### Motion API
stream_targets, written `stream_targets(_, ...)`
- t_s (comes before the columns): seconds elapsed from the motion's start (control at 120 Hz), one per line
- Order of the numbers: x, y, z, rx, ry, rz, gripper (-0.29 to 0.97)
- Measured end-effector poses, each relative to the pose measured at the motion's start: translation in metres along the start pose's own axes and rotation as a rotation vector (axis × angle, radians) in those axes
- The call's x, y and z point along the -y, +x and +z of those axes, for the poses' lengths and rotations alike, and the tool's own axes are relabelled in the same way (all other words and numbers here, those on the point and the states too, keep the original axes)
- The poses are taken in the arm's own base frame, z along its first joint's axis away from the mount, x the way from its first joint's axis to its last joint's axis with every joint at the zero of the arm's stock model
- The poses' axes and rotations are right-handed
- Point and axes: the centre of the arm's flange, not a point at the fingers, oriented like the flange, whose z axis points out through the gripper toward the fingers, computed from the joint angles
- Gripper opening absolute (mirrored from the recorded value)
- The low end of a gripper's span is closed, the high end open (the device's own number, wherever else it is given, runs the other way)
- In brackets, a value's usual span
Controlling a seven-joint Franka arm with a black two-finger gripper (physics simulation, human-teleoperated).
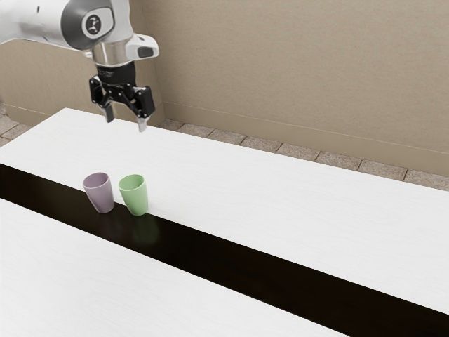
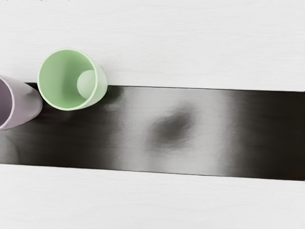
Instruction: Place the left cup onto the right cup
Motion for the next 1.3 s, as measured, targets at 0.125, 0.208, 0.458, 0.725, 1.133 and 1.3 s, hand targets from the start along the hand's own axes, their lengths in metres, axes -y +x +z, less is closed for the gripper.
stream_targets(0.125,0.001,0.000,-0.001,-0.003,-0.001,-0.002,0.68)
stream_targets(0.208,0.002,0.000,-0.002,-0.004,-0.001,-0.003,0.68)
stream_targets(0.458,0.002,0.000,0.002,-0.002,-0.002,-0.004,0.68)
stream_targets(0.725,0.015,0.007,0.019,0.016,-0.001,-0.027,0.68)
stream_targets(1.133,0.051,0.028,0.063,0.047,0.002,-0.093,0.68)
stream_targets(1.3,0.070,0.035,0.077,0.046,0.003,-0.129,0.67)
